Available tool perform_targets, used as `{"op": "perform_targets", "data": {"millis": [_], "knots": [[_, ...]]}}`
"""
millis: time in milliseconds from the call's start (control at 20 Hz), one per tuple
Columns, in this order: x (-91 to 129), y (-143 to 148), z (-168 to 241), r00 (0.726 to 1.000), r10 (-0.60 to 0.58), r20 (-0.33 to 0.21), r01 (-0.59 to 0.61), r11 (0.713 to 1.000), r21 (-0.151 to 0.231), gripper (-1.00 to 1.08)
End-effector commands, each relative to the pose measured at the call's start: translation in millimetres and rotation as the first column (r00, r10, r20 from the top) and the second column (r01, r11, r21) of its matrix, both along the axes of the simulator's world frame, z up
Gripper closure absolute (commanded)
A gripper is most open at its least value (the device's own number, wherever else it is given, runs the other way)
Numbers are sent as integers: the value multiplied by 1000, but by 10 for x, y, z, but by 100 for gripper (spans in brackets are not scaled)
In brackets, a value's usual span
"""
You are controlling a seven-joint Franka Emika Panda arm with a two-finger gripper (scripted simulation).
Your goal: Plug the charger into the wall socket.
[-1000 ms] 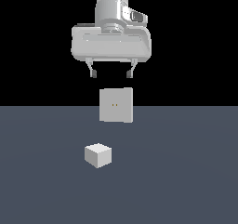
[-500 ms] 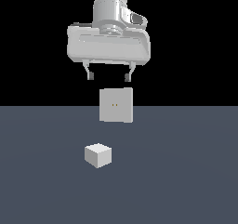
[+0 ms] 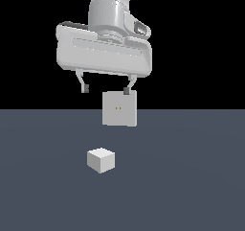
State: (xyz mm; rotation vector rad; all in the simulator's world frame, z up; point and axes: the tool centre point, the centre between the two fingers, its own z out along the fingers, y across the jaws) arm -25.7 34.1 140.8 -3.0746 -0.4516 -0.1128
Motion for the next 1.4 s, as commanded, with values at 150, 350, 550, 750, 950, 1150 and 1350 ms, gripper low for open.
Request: {"op": "perform_targets", "data": {"millis": [150, 350, 550, 750, 950, 1150, 1350], "knots": [[-186, 38, -207, 991, 129, 32, -129, 992, 7, -92], [-307, 51, -351, 975, 215, 53, -215, 976, 10, -92], [-417, 55, -490, 953, 293, 74, -295, 955, 12, -92], [-503, 51, -604, 930, 355, 90, -358, 934, 12, -92], [-563, 45, -691, 911, 400, 102, -403, 915, 12, -92], [-602, 39, -750, 897, 429, 110, -433, 901, 12, -92], [-620, 34, -780, 889, 443, 114, -448, 894, 12, -92]]}}
